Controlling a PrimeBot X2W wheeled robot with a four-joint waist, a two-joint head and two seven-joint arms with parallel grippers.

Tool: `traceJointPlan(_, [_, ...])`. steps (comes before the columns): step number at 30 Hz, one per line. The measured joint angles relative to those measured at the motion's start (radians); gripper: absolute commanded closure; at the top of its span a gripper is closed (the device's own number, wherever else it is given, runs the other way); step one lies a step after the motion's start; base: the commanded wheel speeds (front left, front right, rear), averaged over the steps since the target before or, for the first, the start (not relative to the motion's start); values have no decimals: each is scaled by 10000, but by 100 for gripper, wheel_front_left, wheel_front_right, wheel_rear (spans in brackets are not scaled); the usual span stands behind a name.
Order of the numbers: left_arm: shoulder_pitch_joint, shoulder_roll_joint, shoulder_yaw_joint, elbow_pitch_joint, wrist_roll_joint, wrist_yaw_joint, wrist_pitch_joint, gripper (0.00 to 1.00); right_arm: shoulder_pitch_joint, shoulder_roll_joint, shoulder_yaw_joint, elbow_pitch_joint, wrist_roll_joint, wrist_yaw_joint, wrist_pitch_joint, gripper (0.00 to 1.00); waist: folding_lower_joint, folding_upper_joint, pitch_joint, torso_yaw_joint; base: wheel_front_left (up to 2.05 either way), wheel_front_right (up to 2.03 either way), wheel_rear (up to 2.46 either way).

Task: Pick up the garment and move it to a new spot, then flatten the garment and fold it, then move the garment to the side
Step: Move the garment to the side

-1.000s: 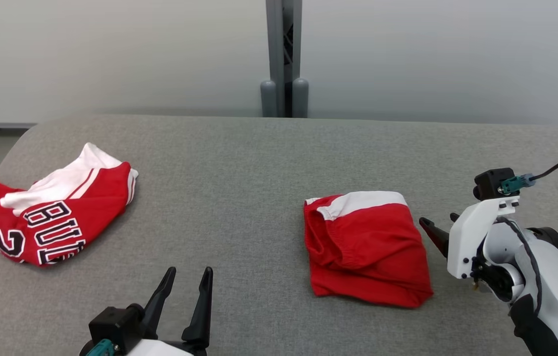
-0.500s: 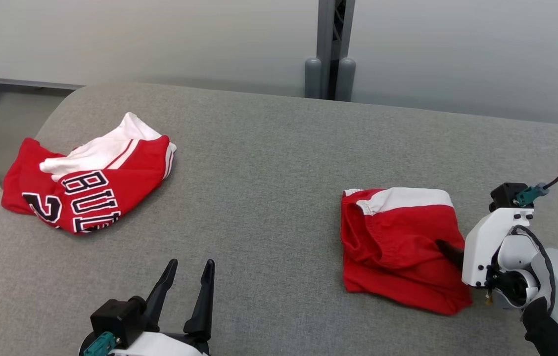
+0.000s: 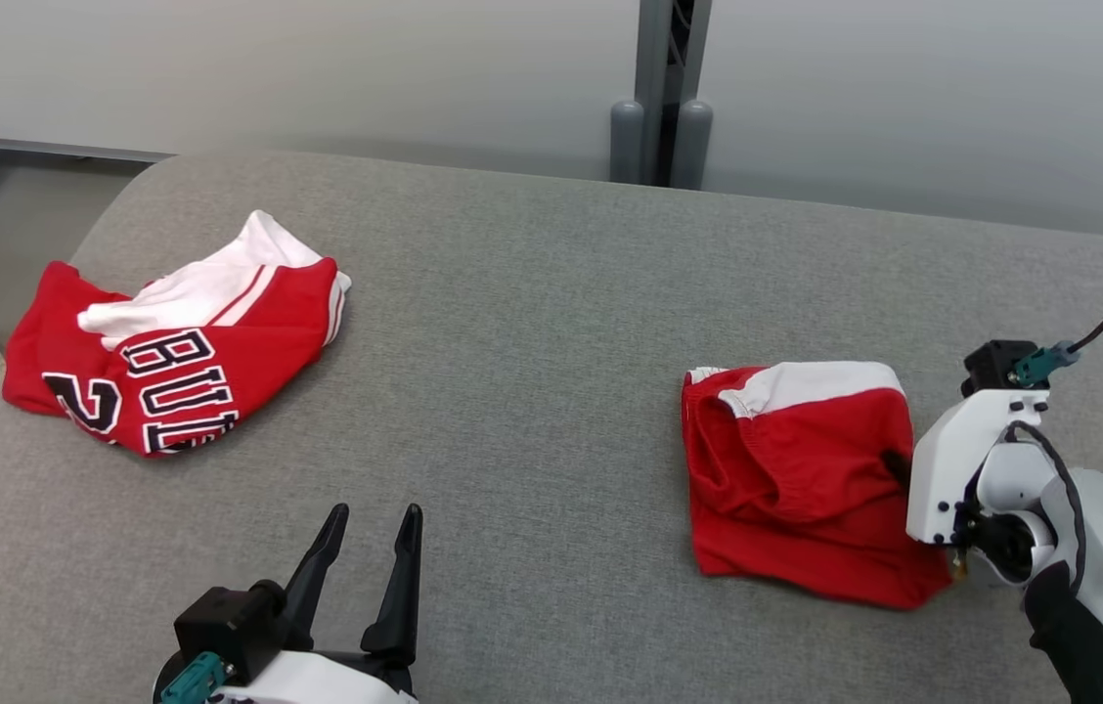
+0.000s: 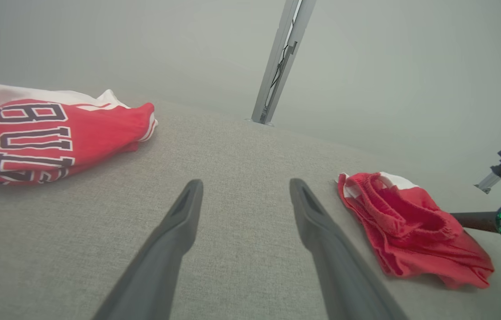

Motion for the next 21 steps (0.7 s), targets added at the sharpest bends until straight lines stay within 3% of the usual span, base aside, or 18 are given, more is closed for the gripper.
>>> traceJointPlan(8, [-96,31,36,-207,125,81,-19,0,-723,-397,278,86,-393,0,-410,100,0,0,179,-711,0,0,0])
traceJointPlan(21, [-840,169,63,-552,451,109,86,0,-2033,-604,520,46,-732,0,-846,100,0,0,849,-2675,0,0,0])
